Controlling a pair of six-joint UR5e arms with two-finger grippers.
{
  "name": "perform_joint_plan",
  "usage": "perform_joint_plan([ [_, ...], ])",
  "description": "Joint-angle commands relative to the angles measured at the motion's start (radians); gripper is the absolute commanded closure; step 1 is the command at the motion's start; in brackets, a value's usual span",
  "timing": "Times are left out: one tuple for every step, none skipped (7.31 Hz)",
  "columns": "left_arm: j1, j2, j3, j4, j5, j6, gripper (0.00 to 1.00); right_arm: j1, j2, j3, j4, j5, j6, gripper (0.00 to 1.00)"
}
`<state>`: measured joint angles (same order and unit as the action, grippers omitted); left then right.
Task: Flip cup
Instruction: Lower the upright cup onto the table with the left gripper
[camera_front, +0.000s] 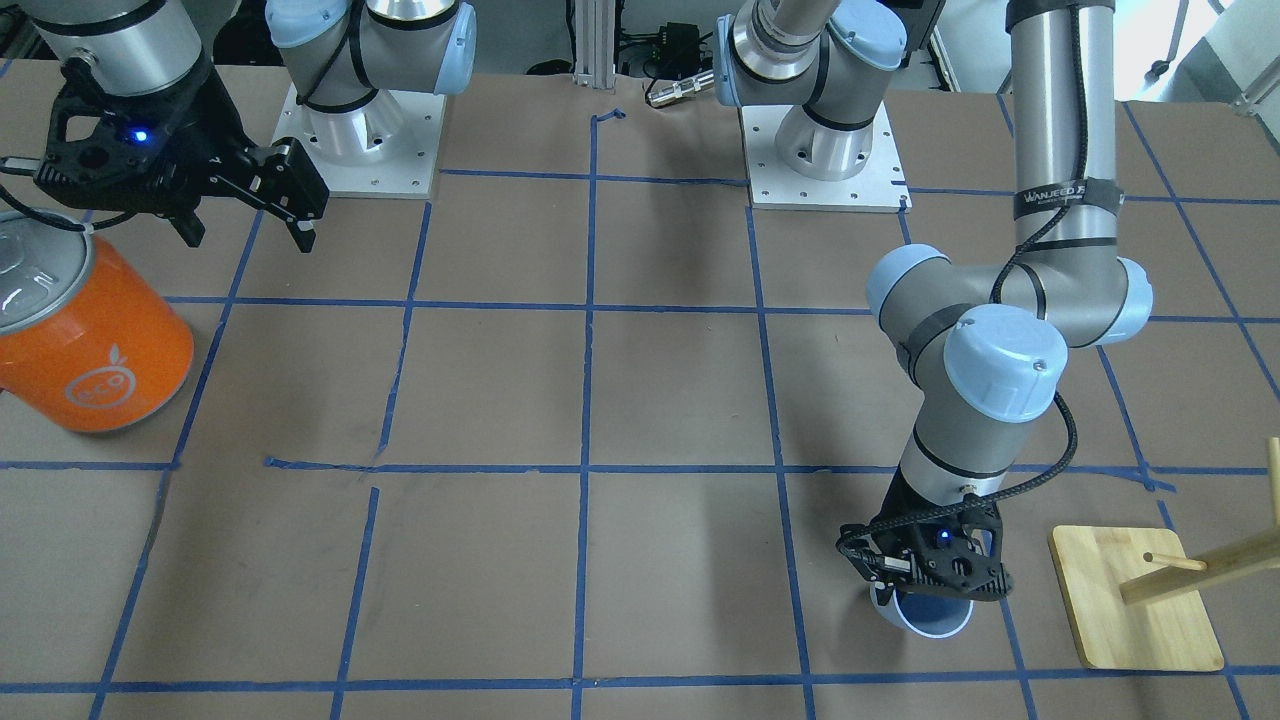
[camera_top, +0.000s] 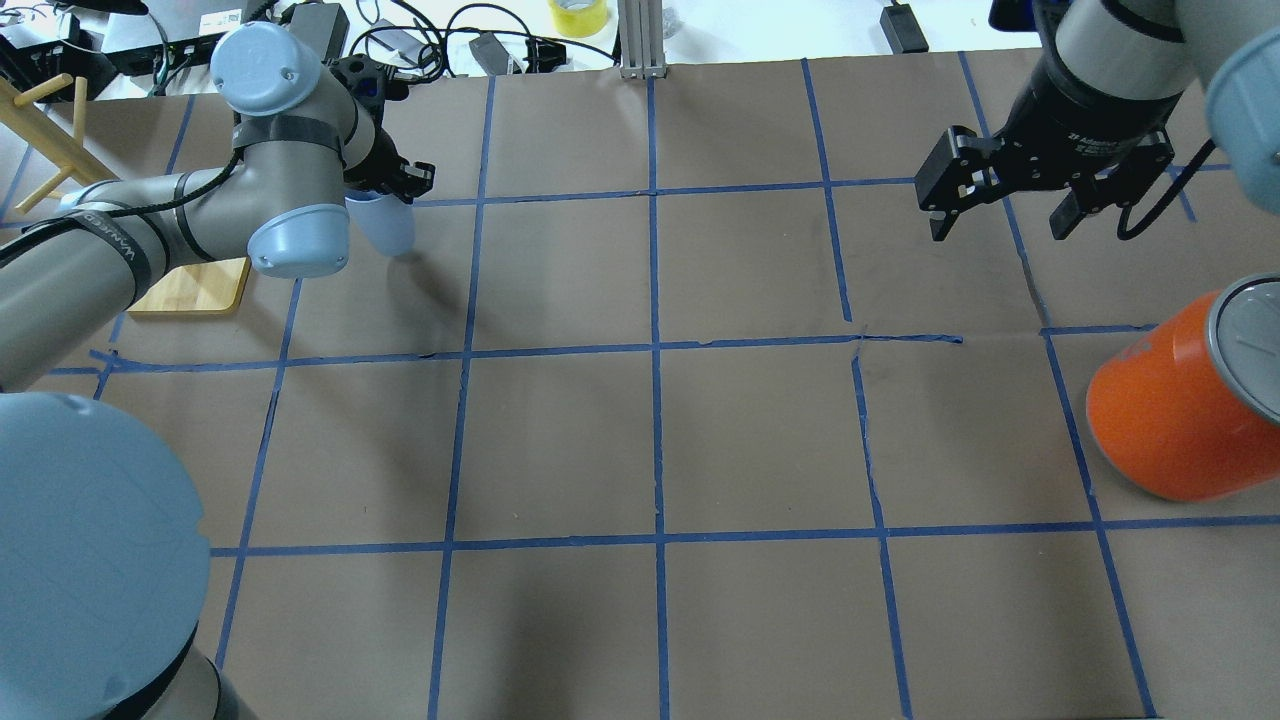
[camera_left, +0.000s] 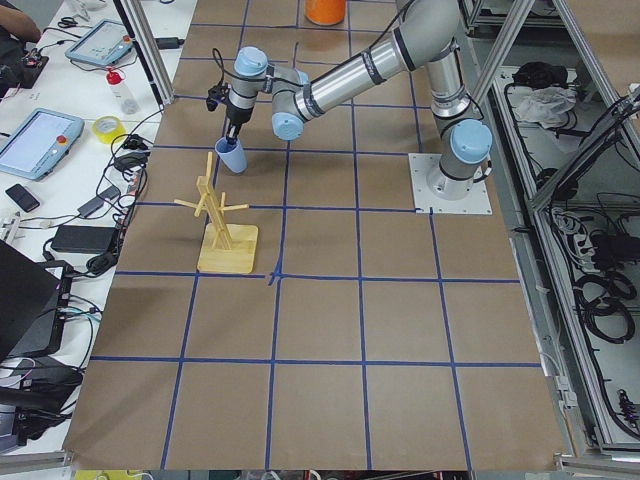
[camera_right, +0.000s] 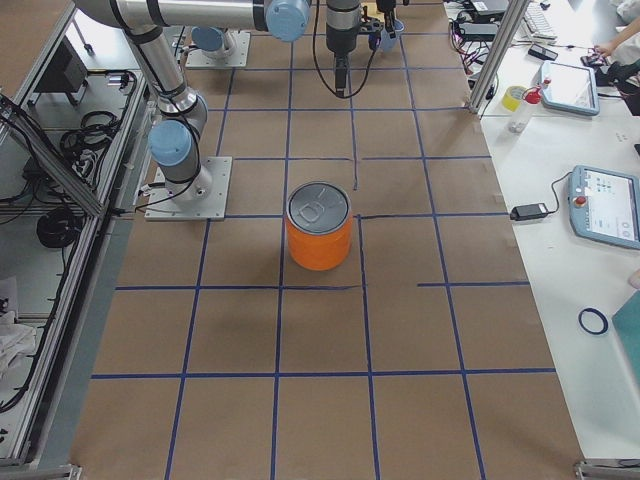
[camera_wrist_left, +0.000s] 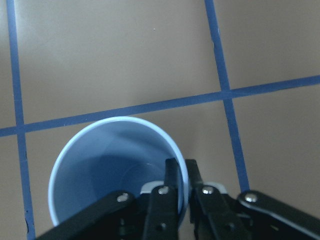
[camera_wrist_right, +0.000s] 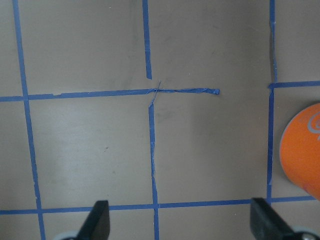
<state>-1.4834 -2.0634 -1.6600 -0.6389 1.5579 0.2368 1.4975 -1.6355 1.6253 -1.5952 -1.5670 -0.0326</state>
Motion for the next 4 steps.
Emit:
perform_joint_plan([
  [0.0,-0.001,-0.017,0.001,-0.004,-0.001,1.0,0.015,-0.003,-0.002,-0.003,0.001,0.0,0.0],
  [0.0,-0.003,-0.017,-0.001,-0.002,-0.001,0.92,0.015,-0.001,-0.002,-0.062,0.001,-0.015,0.0],
  [0.0,-0.003,-0.017,-0.007,0.004,-0.001,0.75,0.017,0.0,-0.001,-0.106,0.002,-0.016,0.0],
  [0.0,0.005,-0.017,-0.012,0.005,-0.001,0.56,0.018,-0.001,0.001,-0.101,0.001,-0.016,0.0],
])
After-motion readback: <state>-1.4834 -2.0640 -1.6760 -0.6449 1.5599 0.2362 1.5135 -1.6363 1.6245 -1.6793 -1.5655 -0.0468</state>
